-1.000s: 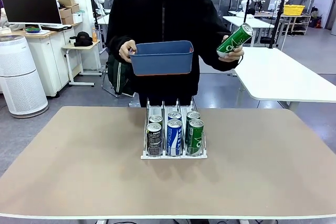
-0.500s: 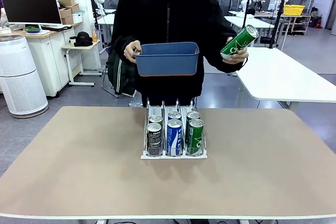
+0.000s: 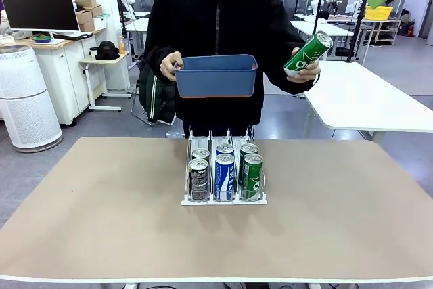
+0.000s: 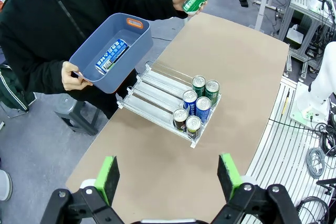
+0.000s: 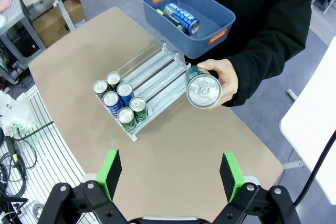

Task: Fill the beverage cans into the dispenser.
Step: Pick up the Sprite handed by the human.

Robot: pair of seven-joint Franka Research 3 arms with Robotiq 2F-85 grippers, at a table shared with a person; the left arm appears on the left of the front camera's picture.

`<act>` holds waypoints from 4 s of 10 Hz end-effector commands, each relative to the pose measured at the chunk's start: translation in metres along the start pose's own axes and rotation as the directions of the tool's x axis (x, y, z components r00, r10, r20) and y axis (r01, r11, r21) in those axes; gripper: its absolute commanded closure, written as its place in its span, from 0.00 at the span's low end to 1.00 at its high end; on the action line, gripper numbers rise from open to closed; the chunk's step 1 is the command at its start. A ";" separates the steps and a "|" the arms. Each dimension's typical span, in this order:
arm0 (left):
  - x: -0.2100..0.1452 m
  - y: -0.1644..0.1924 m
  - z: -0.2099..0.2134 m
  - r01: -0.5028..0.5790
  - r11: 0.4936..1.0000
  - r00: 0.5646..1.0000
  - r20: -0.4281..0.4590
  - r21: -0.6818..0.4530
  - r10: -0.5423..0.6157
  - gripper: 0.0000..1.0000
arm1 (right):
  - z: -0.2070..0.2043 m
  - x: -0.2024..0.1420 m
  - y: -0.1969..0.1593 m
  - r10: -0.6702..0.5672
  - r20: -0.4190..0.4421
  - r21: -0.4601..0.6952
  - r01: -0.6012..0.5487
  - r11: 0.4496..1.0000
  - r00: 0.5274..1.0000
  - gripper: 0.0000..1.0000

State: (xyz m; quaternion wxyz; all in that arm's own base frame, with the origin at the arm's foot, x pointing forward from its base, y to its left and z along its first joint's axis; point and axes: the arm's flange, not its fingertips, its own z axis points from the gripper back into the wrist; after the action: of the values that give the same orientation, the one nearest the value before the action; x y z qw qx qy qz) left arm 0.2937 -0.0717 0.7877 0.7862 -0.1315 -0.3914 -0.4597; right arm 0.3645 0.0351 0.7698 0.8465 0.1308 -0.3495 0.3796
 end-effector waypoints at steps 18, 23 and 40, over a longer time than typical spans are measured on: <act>0.000 0.001 0.000 -0.003 1.000 1.000 -0.001 0.004 0.003 0.00 | -0.155 0.029 -0.061 0.040 -0.116 0.066 -0.033 0.997 0.992 0.00; 0.000 0.001 0.000 -0.003 1.000 1.000 -0.001 0.004 0.003 0.00 | -0.158 0.018 -0.062 0.015 -0.087 0.104 -0.006 0.995 0.996 0.00; 0.000 0.001 0.000 -0.003 1.000 1.000 -0.001 0.004 0.003 0.00 | -0.153 0.022 -0.063 -0.011 -0.097 0.090 0.020 0.996 0.995 1.00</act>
State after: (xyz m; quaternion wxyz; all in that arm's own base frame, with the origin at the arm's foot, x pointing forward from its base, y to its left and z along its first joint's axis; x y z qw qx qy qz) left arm 0.2936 -0.0717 0.7878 0.7860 -0.1316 -0.3916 -0.4599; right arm 0.4990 0.0809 0.6777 0.8599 0.1458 -0.2895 0.3944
